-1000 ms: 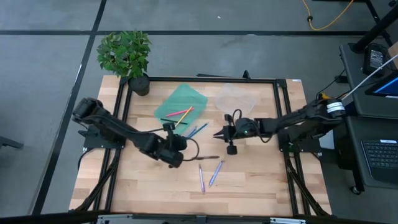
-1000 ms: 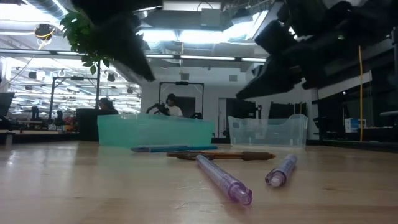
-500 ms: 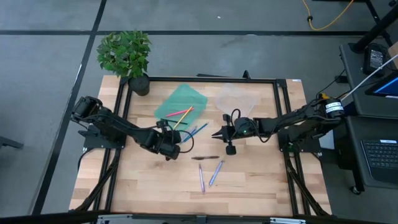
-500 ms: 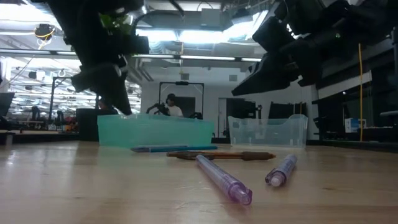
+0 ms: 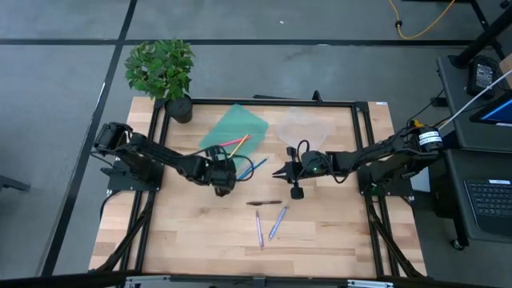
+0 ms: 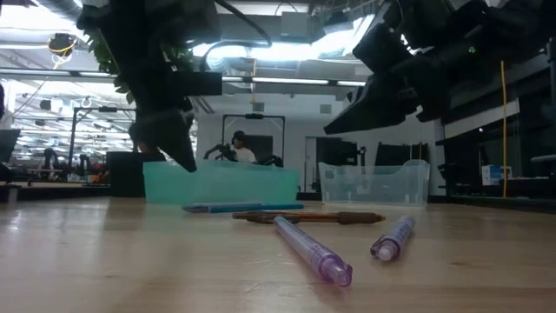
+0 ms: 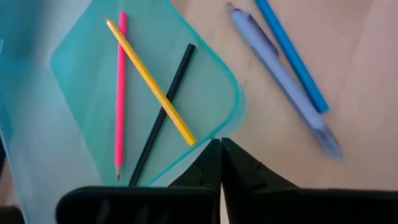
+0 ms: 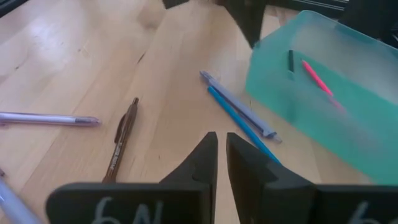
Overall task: Sort pens & pencils
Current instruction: Adjust the blue bin, then put the blue pencil into the blue bin
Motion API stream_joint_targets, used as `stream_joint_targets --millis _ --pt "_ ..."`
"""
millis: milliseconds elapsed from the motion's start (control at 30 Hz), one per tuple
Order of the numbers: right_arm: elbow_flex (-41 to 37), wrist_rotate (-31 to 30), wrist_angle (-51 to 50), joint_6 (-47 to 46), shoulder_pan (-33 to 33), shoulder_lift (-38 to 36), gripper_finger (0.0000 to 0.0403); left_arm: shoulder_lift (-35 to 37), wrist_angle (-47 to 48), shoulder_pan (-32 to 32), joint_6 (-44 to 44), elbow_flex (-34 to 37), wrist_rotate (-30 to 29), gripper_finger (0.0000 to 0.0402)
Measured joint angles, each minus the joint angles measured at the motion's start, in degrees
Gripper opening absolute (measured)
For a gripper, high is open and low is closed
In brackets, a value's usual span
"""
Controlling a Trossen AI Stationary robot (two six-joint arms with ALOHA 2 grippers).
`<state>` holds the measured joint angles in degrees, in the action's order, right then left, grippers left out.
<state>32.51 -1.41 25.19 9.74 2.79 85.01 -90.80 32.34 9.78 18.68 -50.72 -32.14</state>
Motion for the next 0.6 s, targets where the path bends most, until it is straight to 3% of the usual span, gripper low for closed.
stream_joint_targets --millis 433,600 --pt "-0.02 -0.02 -1.03 0.00 0.00 -0.02 0.0037 0.00 -0.30 -8.49 -7.20 0.00 -0.18 0.0000" --pt "-0.02 -0.02 -1.04 0.07 0.00 -0.02 0.0037 0.17 -0.46 -6.31 -6.84 0.00 5.02 0.0000"
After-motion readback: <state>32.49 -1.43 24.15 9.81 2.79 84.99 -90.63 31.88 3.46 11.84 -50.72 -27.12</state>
